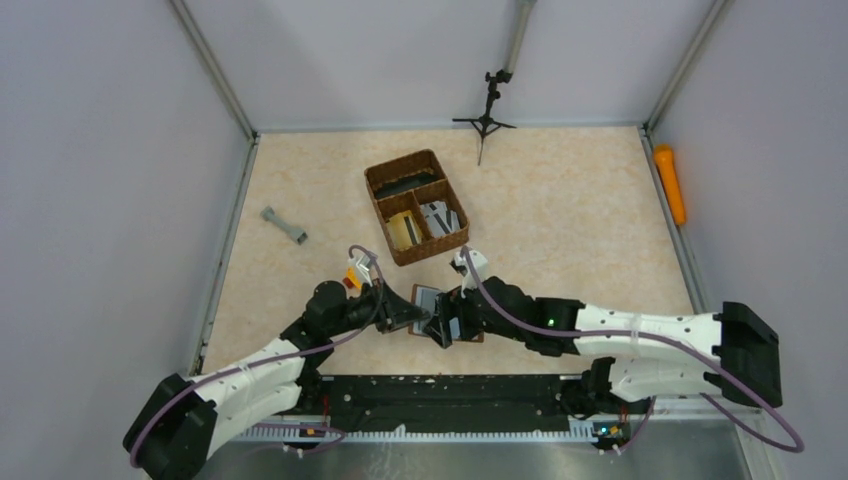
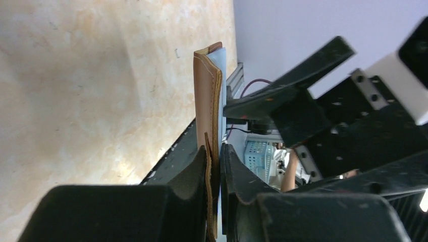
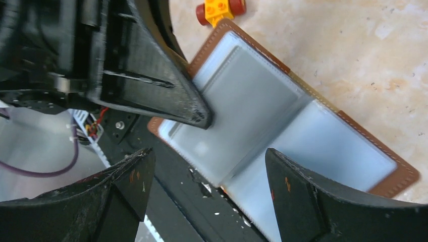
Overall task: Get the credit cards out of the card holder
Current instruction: Remove the credit card from the card holder.
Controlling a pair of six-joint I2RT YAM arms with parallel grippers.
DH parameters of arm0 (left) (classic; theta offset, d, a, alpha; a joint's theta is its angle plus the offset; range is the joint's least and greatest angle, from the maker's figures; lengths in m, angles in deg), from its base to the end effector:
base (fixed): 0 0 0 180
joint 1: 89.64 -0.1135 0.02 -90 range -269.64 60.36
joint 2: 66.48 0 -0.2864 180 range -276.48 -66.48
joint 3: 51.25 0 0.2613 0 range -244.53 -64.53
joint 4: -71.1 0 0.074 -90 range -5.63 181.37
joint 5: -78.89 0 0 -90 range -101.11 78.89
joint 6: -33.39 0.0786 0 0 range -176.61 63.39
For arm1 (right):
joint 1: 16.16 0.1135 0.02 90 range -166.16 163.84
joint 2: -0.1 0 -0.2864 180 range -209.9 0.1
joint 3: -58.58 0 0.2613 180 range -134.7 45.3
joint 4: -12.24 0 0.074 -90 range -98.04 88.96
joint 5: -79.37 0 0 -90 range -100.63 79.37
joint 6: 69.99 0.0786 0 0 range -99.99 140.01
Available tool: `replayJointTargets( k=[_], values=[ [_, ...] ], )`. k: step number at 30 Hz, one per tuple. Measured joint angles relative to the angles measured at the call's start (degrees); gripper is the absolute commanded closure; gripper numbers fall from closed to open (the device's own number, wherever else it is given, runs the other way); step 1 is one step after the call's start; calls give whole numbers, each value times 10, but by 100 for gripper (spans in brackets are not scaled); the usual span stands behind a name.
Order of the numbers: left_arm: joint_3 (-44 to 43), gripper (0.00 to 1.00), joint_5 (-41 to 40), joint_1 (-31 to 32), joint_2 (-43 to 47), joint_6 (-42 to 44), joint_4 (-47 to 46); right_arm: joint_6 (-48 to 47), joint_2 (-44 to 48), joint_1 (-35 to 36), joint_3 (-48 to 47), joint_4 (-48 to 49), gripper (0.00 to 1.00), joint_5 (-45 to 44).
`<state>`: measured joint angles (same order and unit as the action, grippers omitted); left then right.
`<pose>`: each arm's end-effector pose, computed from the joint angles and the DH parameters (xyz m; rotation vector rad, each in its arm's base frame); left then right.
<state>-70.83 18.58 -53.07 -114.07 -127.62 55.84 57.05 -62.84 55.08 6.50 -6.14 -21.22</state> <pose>0.1345 -0.1482 0.1708 -0.1985 2.1545 -1.6960 0.1032 0.2589 0.2454 -0.5363 2.1524 0.9321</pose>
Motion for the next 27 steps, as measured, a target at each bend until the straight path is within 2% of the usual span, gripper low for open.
replayJointTargets(
  k=[5,9,15,19,24,27],
  values=[
    [3,92,7,2,-11,-25,-49,1,-35,0,0,12,22,1],
    [6,86,10,2,-23,-39,-66,5,-37,0,0,14,40,-9],
    [11,83,10,2,-26,-50,-81,9,-37,0,0,12,58,-29],
    [13,79,10,0,-26,-54,-84,11,-37,0,0,7,75,-42],
    [14,82,10,0,-22,-56,-84,16,-29,0,0,-1,76,-56],
    [14,88,10,0,-13,-56,-83,24,-19,0,0,-5,68,-62]
  ],
)
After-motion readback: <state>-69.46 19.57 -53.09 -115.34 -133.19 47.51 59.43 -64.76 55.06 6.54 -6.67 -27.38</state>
